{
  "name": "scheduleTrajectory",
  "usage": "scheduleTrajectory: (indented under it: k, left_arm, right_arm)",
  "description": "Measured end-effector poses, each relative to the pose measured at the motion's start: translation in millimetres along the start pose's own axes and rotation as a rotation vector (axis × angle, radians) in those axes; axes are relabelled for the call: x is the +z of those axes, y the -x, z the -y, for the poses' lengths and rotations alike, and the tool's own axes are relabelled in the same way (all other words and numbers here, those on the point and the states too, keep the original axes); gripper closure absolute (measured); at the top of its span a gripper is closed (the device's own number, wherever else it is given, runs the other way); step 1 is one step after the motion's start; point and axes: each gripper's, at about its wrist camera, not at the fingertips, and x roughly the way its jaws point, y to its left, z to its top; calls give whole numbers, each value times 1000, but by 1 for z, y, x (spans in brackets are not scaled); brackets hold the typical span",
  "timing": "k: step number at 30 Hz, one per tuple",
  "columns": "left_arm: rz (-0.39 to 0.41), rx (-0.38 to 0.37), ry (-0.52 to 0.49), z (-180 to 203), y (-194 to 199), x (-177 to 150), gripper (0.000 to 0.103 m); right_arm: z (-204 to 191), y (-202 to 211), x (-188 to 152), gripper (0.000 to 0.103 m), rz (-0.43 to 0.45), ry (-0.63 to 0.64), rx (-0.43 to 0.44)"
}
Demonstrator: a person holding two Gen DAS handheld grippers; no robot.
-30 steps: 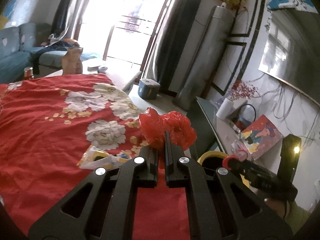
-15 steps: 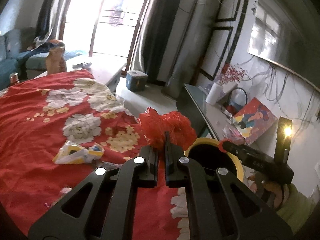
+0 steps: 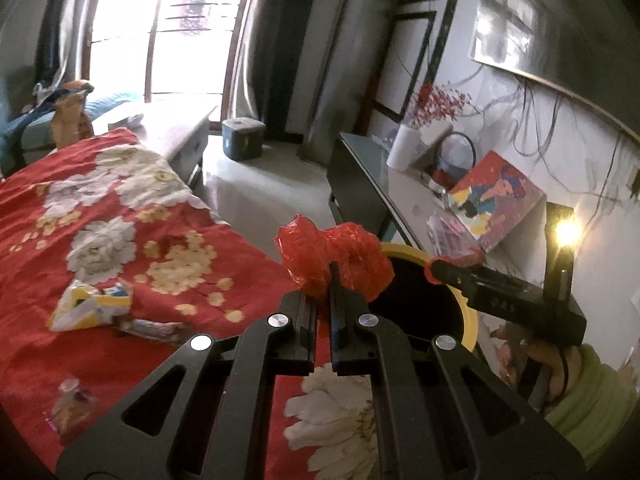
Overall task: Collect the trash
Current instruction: 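Open both tools over the bin to drop the red bag and tube, then move both tools back toward the remaining wrappers and glove on the bedspread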
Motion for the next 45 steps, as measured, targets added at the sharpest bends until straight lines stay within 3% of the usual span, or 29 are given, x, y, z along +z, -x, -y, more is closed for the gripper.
scheduleTrajectory:
  k: [14, 23, 25, 26, 28, 31, 33, 37, 45]
  left_arm:
    - [-119, -33, -108, 52, -65, -13, 101]
    - [-189, -91, -124, 73, -98, -25, 99]
    - [-198, -98, -127, 77, -102, -26, 85]
    - [-201, -112, -125, 78, -103, -26, 68]
    - [-195, -125, -128, 80, -103, -26, 50]
    - [-194, -124, -135, 81, -100, -27, 43]
    - [-191, -122, -135, 82, -98, -27, 24]
    - [-181, -102, -131, 82, -93, -26, 11]
    - [-129, -50, -118, 74, -72, -20, 11]
  right_arm:
    - [40, -14, -3, 6, -32, -71, -21]
    - [67, -18, -4, 6, -38, -140, -53]
    - [73, -18, -3, 6, -39, -153, -64]
    - [75, -17, -3, 6, -38, -159, -66]
    - [80, -16, -4, 6, -33, -170, -71]
    - [84, -15, -3, 6, -30, -177, -72]
    - [83, -14, -3, 6, -27, -175, -74]
    - [79, -13, -1, 6, -21, -158, -67]
    - [66, -3, 5, 6, 15, -130, -62]
